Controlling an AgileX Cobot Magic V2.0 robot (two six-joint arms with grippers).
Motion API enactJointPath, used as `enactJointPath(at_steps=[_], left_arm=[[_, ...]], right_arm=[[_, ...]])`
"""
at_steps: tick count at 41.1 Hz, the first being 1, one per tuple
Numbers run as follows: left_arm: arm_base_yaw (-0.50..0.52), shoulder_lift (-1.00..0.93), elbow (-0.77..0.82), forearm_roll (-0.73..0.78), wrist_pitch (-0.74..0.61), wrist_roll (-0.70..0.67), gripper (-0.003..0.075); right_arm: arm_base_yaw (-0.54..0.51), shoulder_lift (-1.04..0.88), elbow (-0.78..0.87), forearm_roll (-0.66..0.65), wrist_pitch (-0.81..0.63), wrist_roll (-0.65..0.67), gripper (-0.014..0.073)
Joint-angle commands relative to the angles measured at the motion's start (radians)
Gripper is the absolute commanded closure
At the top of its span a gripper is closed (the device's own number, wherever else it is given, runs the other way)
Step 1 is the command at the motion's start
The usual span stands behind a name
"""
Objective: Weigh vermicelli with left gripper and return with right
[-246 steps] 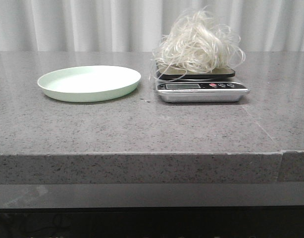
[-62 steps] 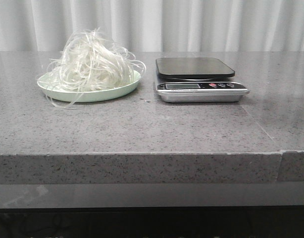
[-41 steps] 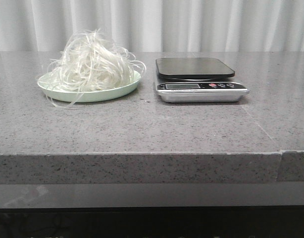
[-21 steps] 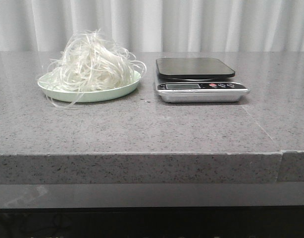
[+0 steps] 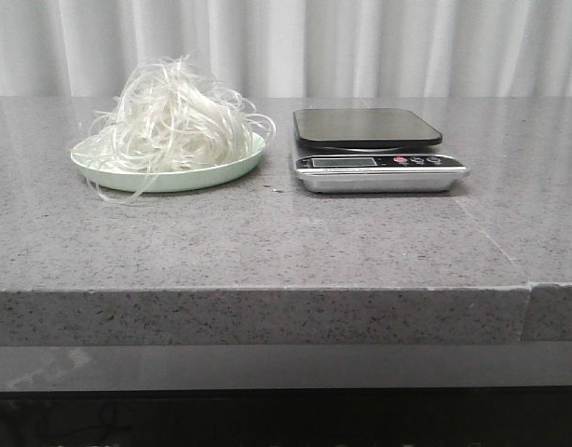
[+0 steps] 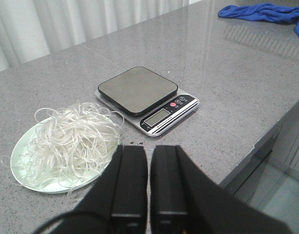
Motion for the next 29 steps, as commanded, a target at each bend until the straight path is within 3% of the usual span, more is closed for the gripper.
enactJointPath(at_steps=[1,8,22,29], left_arm=[[0.0,0.0,-0.025,-0.011,-0.073,-0.002,0.0575],[0.044,-0.071,0.042,-0.023,-0.115,-0.002,0.0575],[0.514,-0.411,0.504,0.011,-0.488,-0.002,0.0575],[0.64,-0.604,0.71,0.011,-0.568,-0.002,0.0575]], right_arm=[[-0.005,-0.002,-0.023,-0.009,-0.053,0.0,0.0431],[-0.005,-0.002,-0.023,-0.009,-0.053,0.0,0.0431],[-0.005,-0.002,-0.023,-0.009,-0.053,0.0,0.0431],[-0.005,-0.002,-0.023,-0.009,-0.053,0.0,0.0431]])
